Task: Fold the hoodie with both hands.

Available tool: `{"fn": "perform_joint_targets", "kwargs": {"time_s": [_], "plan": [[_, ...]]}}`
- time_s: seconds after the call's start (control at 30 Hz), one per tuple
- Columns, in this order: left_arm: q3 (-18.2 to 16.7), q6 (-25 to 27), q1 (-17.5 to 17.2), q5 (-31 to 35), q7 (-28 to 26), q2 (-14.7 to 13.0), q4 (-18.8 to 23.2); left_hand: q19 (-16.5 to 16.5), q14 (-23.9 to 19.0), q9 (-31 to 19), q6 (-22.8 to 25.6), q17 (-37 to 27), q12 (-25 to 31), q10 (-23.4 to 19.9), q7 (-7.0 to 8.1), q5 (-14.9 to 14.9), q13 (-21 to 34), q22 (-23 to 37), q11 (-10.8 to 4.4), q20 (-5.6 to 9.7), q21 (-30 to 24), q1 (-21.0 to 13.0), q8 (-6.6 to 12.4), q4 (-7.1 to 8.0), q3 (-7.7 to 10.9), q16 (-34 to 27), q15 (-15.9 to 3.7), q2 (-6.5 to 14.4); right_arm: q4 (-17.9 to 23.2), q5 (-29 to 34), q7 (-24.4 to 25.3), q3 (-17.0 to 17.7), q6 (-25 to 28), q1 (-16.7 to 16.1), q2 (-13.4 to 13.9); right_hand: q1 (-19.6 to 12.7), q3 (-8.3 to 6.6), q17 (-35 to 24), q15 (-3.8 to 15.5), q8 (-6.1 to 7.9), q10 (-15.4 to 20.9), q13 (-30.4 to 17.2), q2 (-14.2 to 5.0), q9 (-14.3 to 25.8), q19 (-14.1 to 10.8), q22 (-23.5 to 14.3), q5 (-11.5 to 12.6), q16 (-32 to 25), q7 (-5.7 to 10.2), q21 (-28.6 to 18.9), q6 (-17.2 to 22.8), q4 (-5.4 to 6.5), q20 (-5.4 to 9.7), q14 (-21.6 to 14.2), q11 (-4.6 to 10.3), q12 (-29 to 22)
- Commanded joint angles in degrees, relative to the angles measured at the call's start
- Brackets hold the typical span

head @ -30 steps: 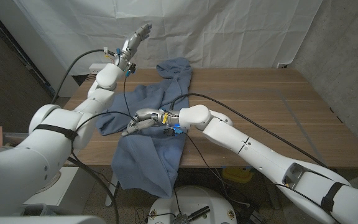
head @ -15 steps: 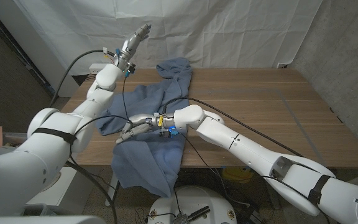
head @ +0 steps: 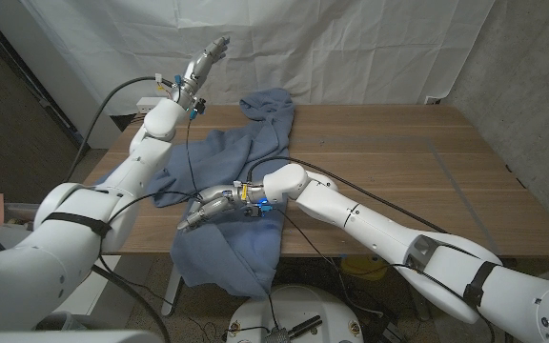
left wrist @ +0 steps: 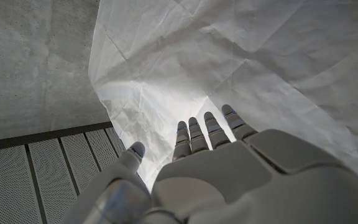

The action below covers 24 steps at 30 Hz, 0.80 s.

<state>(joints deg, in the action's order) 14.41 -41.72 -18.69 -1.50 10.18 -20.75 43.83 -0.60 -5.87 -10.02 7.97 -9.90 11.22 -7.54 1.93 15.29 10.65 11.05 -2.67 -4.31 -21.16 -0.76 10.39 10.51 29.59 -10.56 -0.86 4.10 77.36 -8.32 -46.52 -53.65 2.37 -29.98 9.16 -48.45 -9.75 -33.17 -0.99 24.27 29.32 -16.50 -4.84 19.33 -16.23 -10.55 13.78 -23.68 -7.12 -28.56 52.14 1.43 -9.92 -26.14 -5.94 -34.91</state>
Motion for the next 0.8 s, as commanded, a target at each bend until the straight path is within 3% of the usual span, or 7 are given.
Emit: {"fn": "perform_joint_targets", "kwargs": {"time_s": [0.03, 0.13, 0.23, 0.57, 0.8], "plan": [[-0.5, 2.8, -3.4, -0.3, -1.2, -1.3, 6.6, -0.4, 0.1, -0.2, 0.0, 0.0, 0.0, 0.4, 0.26, 0.0, 0.0, 0.1, 0.08, -0.06, 0.3, 0.0, 0.13, 0.01, 0.57, 0.3, -0.12, 5.6, -0.7, -0.4, -4.7, 1.6, 2.9, 0.7, 1.2, 8.9, 3.92, 1.2, -2.19, -3.13, -4.9, 1.3, 2.25, -1.3, 2.9, -0.1, -0.6, 2.6, 0.06, 1.9, -5.9, 3.71, -1.28, 3.9, -1.47, 3.8], [-0.7, 3.3, -3.9, -0.3, -1.5, -1.5, 7.7, -0.3, 0.2, -0.2, 0.0, 0.0, 0.0, 0.4, 0.31, 0.0, 0.0, 0.1, 0.14, -0.06, 0.3, 0.0, 0.13, 0.01, 0.59, 0.3, -0.14, 5.6, 1.5, -0.2, -2.5, 3.0, 3.5, -0.7, 2.5, 11.8, 5.40, 1.6, -3.16, -5.38, -6.9, 1.9, 3.02, -2.2, 3.9, -0.1, -0.6, 3.6, -0.01, 2.9, -9.9, 4.64, -1.93, 5.7, -1.81, 5.5], [-0.8, 3.8, -4.3, -0.4, -1.7, -1.8, 8.4, -0.3, 0.2, -0.2, 0.0, 0.0, 0.0, 0.4, 0.31, 0.0, 0.0, 0.1, 0.10, -0.09, 0.3, 0.0, 0.14, 0.01, 0.61, 0.3, -0.16, 5.6, 3.7, 0.2, 0.0, 4.2, 3.8, -1.9, 3.8, 12.1, 5.62, 1.8, -3.25, -5.66, -7.0, 2.0, 3.21, -2.3, 3.9, -0.1, -0.6, 3.7, 0.16, 3.0, -10.3, 4.64, -1.99, 5.7, -1.98, 5.7], [-1.2, 4.8, -5.2, -0.8, -2.0, -2.2, 8.7, -0.2, 0.3, -0.2, -0.1, 0.0, 0.0, 0.4, 0.36, -0.1, 0.0, 0.1, 0.13, -0.17, 0.4, 0.0, 0.11, 0.00, 0.69, 0.3, -0.11, 5.6, 8.3, -1.1, 7.6, 9.3, 2.7, -5.8, 6.8, 8.0, 3.31, 2.2, -2.76, -6.30, -4.4, 2.5, 0.92, -3.3, 1.6, -0.2, 0.3, 3.1, -0.50, 2.7, -9.8, 1.85, -1.34, 3.8, -1.86, 5.6], [-1.7, 5.6, -6.1, -1.4, -1.8, -2.7, 9.2, -0.2, 0.3, -0.2, -0.1, 0.0, 0.0, 0.4, 0.36, -0.1, 0.0, 0.1, 0.16, -0.15, 0.4, 0.0, 0.13, 0.01, 0.72, 0.3, 0.06, 5.6, 9.6, -1.3, 9.9, 11.1, 1.9, -6.0, 8.5, 6.9, 2.44, 2.5, -2.87, -7.24, -4.1, 2.6, 0.08, -3.6, 0.9, -0.2, 0.2, 3.3, -0.18, 2.6, -11.4, 1.05, -1.18, 3.5, -2.10, 5.8]]}}
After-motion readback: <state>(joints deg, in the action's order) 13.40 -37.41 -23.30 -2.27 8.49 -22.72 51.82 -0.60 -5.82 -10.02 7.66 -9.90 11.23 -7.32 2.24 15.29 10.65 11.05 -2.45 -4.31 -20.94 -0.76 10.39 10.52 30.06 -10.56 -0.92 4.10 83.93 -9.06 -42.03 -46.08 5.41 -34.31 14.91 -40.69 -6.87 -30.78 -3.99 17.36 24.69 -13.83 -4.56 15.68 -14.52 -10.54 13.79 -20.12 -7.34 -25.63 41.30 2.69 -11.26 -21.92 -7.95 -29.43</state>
